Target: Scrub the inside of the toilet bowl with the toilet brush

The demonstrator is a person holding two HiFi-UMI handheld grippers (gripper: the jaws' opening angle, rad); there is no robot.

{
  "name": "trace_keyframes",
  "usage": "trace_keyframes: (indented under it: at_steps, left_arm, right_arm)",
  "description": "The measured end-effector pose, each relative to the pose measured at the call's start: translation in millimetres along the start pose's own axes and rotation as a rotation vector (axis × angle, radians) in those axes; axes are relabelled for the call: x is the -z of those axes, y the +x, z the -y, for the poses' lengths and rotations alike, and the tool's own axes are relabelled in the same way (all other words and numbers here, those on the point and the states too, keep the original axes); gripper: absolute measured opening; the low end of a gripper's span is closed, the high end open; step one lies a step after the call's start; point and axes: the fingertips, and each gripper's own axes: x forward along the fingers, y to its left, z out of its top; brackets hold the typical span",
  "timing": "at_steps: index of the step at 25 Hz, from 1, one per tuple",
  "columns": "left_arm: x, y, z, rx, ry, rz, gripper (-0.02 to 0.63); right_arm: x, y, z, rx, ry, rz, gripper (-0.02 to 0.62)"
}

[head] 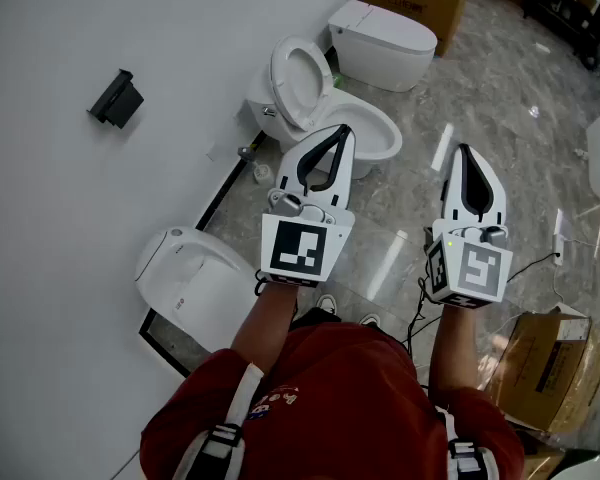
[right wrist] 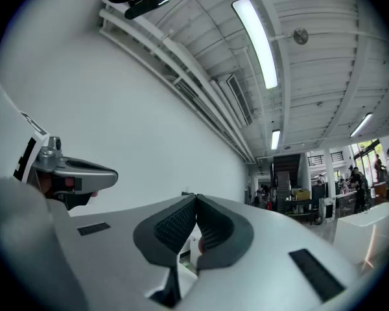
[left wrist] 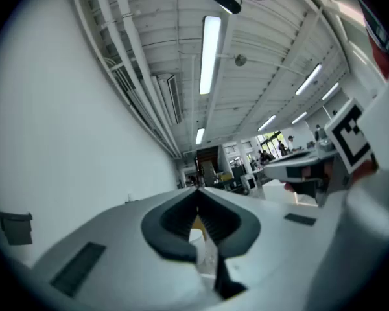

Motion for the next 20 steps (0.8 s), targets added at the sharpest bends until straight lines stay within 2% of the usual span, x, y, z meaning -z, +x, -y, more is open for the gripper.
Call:
trace_keyframes:
  at_steps: [13, 20]
  left_arm:
    - [14, 2, -26, -0.031, -0.019, -0.016, 0.000]
    - [29, 4, -65, -0.067, -0.026, -0.031, 0.000]
  right_arm:
    - [18, 19, -10, -0.011, 0.013, -0.029, 0.000]
    - [27, 53, -46, -0.074, 0.025, -0.040, 0.000]
